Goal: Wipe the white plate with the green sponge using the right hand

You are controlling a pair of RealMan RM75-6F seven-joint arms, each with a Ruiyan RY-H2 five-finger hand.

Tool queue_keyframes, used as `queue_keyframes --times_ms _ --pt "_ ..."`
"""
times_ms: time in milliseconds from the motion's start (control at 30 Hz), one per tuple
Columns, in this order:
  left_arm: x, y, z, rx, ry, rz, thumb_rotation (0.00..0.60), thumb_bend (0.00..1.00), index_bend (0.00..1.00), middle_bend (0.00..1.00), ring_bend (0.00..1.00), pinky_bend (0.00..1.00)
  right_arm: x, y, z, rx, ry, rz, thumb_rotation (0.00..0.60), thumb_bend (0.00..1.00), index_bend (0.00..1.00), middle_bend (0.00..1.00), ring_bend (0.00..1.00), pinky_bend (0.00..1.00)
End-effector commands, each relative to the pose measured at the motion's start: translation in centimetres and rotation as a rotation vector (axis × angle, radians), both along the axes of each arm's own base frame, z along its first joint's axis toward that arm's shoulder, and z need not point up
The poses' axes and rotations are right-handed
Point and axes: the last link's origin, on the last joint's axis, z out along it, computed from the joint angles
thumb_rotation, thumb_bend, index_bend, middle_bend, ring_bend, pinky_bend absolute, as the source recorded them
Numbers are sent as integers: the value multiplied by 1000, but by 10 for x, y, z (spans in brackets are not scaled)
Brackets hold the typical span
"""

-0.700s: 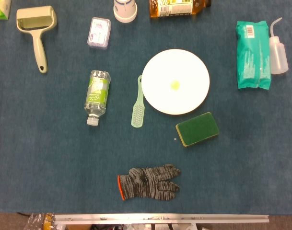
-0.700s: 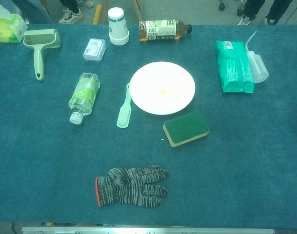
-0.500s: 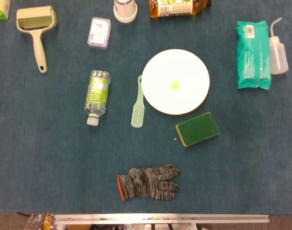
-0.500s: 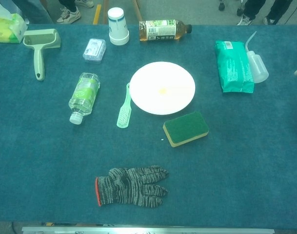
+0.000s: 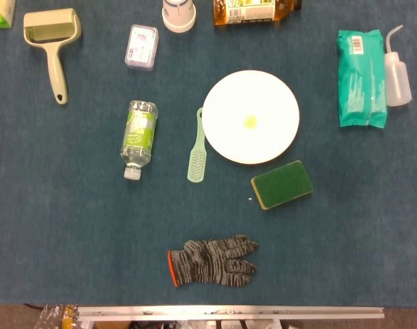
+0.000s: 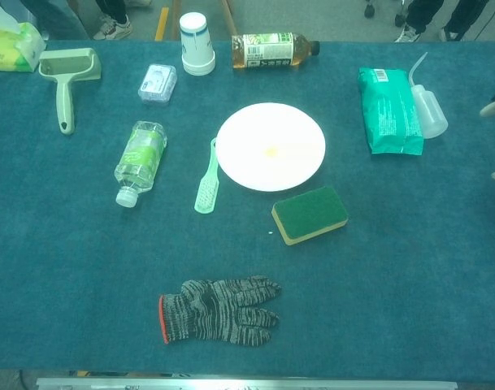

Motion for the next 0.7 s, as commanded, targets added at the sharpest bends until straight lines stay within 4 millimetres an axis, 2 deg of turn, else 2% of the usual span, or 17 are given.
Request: queue_keyframes --times_ms 33,267,700 --pt "0 0 0 3 0 2 600 203 155 22 29 270 6 -5 -4 19 -16 27 600 0 307 242 112 218" --pt "-1 -2 0 2 -2 8 600 202 155 22 29 270 27 -19 -17 82 -41 105 600 0 307 246 114 217" --pt "-7 -4 0 2 -9 19 600 202 156 22 29 270 63 -26 -40 241 -105 201 600 0 307 246 114 221"
